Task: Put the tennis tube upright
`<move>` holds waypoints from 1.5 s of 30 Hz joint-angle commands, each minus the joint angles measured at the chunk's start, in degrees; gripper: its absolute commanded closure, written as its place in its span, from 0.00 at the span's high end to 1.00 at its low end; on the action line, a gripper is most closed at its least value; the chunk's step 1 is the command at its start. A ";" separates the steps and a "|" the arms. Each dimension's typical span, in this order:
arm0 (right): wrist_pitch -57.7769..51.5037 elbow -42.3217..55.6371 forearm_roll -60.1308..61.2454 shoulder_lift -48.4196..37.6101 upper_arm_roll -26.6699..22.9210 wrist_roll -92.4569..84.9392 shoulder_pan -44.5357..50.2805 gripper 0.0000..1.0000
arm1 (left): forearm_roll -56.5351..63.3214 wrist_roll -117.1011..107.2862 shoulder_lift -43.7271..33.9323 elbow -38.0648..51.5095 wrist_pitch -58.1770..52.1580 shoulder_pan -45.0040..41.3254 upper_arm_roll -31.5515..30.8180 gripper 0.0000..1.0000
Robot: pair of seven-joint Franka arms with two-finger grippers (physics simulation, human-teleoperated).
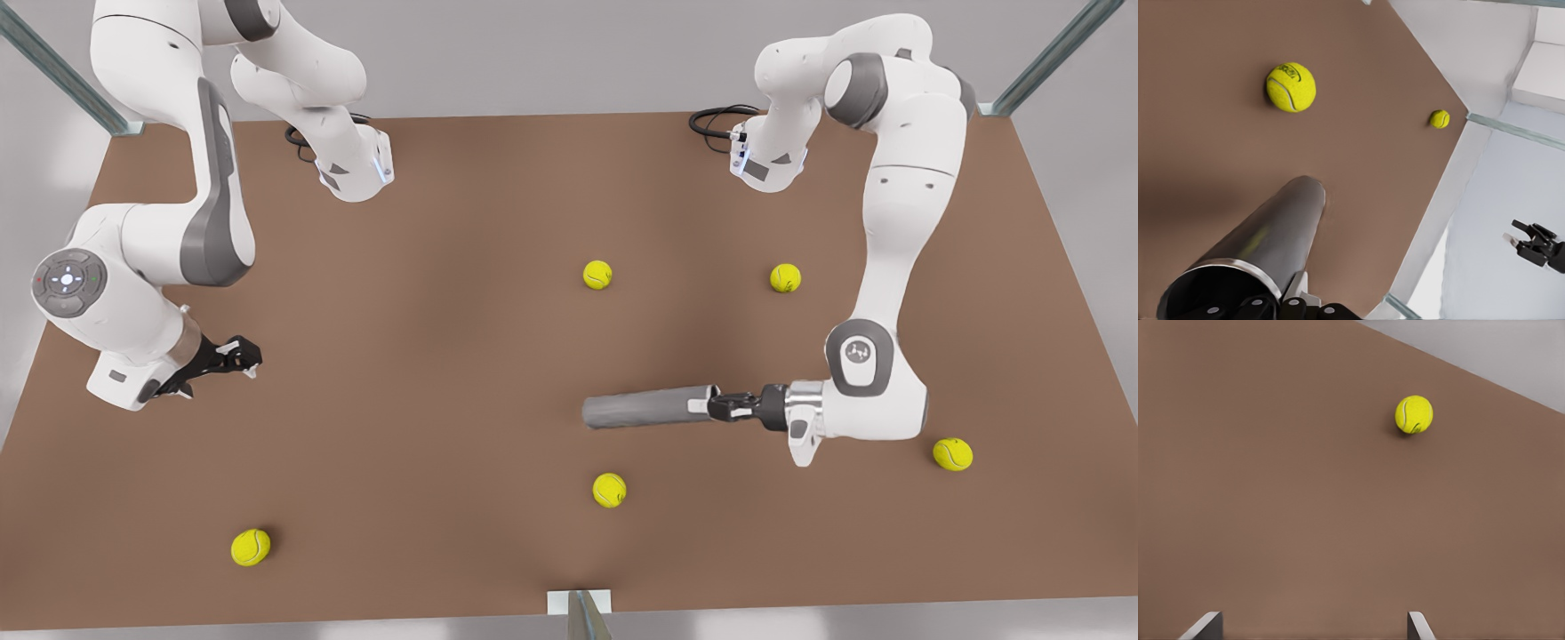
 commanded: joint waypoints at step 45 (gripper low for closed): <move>-0.10 0.00 -0.09 0.00 0.00 0.00 0.03 1.00 | 58.29 -14.99 -8.90 0.09 -1.41 -2.99 -0.26 0.21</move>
